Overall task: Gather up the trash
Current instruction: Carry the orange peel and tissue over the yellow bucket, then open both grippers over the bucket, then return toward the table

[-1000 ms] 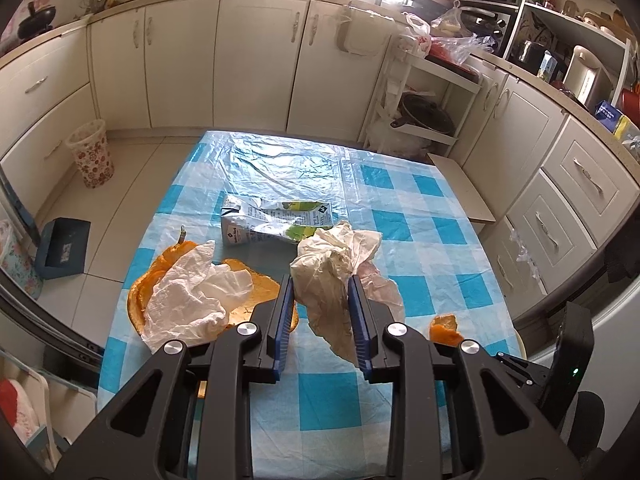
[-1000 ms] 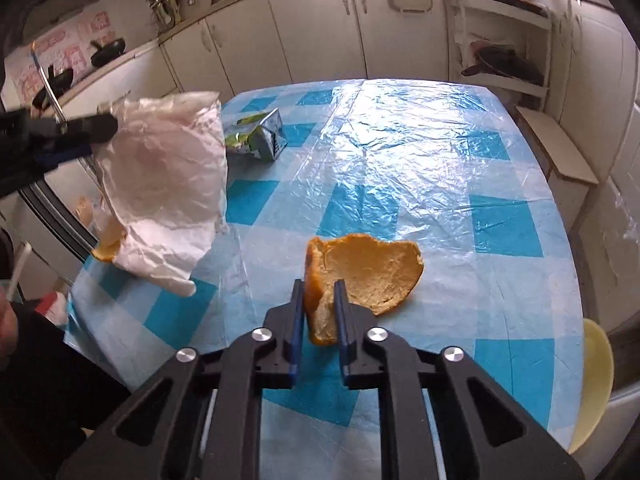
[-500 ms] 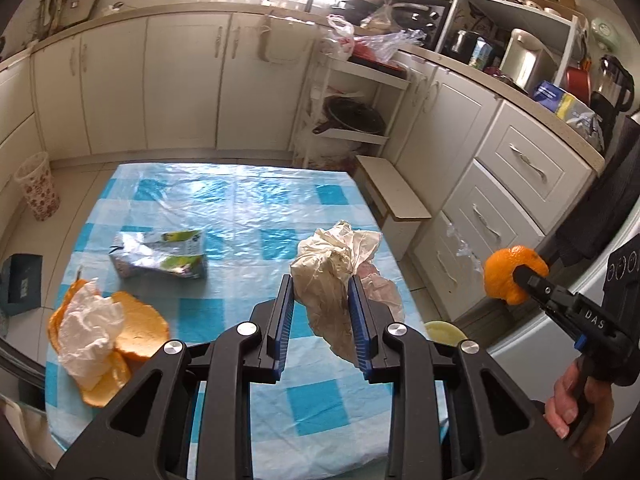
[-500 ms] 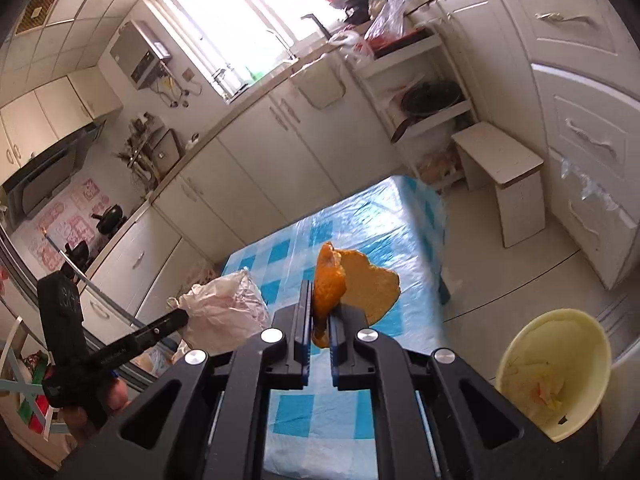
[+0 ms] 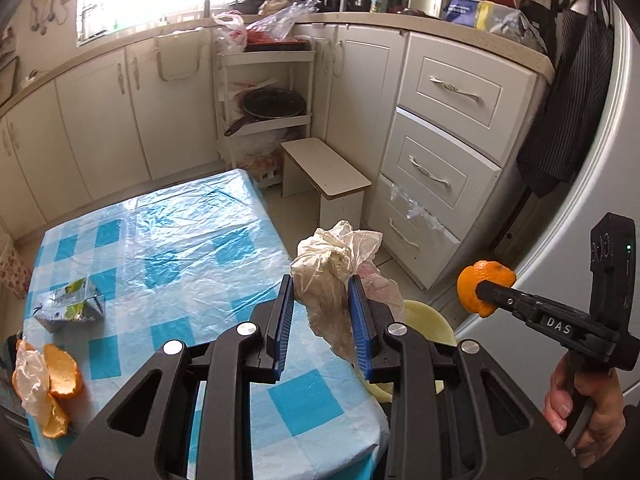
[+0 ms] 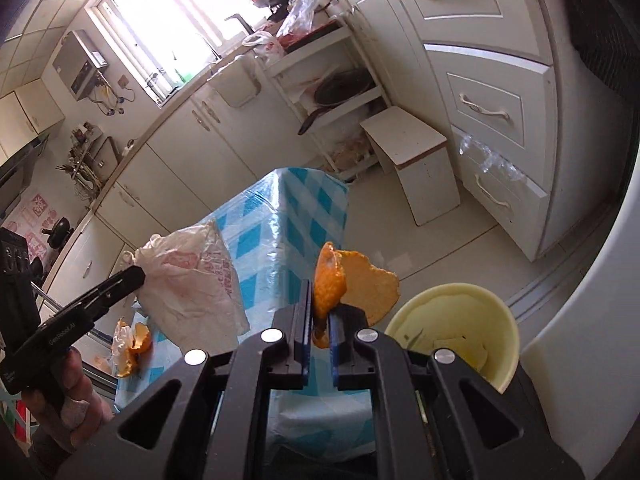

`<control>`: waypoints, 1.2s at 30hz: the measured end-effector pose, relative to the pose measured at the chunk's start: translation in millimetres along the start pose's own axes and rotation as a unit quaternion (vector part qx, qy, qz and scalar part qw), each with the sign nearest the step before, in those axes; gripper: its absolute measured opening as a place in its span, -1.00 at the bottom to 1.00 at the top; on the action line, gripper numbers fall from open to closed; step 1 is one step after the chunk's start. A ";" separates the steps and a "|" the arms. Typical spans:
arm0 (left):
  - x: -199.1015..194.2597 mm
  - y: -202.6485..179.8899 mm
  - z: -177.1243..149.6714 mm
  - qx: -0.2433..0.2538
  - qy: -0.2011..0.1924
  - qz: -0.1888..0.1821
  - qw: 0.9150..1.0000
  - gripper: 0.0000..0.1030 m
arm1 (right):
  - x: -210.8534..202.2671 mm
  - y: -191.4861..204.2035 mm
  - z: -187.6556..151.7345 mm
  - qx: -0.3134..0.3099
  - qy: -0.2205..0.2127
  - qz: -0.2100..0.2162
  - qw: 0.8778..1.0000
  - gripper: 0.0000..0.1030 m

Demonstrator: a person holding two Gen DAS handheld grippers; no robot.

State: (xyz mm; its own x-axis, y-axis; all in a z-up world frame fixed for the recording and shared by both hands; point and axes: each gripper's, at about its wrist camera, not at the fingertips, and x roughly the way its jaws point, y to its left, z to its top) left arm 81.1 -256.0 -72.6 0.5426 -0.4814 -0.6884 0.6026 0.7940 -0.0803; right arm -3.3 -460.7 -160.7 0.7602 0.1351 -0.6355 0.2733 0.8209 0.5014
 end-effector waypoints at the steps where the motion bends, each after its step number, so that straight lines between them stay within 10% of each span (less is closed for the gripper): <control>1: 5.6 -7.0 0.7 0.007 0.003 -0.001 1.000 -0.50 | 3.7 -6.5 -1.1 0.002 0.008 -0.003 1.000 -0.84; 21: 176.5 -94.3 -11.4 0.089 0.150 -0.056 0.983 -0.49 | 103.3 -118.0 -54.3 0.077 0.124 -0.074 0.986 -0.83; 24: 200.8 -105.1 -16.7 0.096 0.177 -0.054 0.978 -0.47 | 112.5 -129.2 -58.0 0.085 0.133 -0.086 0.984 -0.69; 26: 213.0 -109.5 -20.8 0.099 0.189 -0.048 0.976 -0.46 | 113.7 -134.3 -59.9 0.092 0.131 -0.095 0.983 -0.22; 36: 206.6 -103.4 -18.2 0.096 0.184 -0.042 0.977 -0.24 | 92.9 -129.8 -55.2 0.070 0.113 -0.124 0.983 -0.08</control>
State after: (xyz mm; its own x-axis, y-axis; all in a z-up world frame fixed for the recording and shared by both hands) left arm 120.2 -430.8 -219.6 0.2609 -0.3479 -0.9005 0.7540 0.6560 -0.0350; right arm -0.8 -524.1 -317.2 0.5146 0.0730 -0.8543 0.5236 0.7623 0.3806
